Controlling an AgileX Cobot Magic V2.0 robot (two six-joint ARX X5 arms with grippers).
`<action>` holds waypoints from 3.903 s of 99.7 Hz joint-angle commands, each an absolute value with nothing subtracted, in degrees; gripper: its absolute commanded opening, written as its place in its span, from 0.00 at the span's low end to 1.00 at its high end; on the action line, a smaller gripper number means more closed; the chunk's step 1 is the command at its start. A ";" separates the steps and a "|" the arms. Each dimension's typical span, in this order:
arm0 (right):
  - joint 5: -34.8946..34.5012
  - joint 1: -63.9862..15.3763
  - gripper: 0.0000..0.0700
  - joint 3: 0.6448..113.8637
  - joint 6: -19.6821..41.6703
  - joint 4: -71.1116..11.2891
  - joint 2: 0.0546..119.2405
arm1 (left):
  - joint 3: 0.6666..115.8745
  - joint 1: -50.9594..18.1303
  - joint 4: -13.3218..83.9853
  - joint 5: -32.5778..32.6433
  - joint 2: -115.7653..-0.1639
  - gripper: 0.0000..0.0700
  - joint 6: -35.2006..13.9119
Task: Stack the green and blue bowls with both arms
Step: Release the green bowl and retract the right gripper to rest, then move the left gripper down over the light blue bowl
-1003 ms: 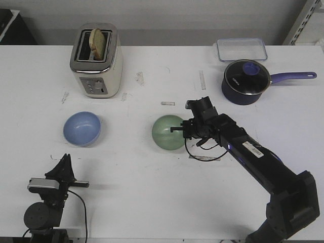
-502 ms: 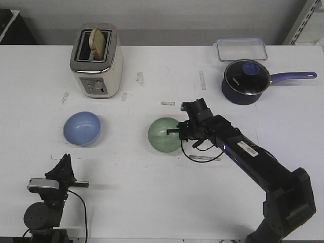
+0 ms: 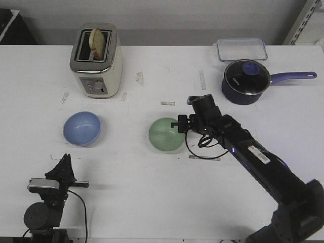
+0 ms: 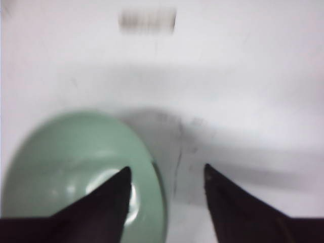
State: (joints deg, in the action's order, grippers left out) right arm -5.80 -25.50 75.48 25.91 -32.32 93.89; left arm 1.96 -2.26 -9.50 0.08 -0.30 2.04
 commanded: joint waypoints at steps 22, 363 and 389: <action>-5.52 -21.69 0.52 70.04 12.73 -22.04 86.41 | 0.69 -2.26 -10.33 0.03 -0.19 0.00 1.96; -1.48 1.56 0.00 18.41 2.09 0.38 10.09 | 24.27 -2.26 0.19 0.03 -19.07 0.00 -2.57; -1.48 1.56 0.00 18.41 2.09 0.38 10.09 | 33.54 -2.26 1.10 0.12 -35.07 0.00 -8.62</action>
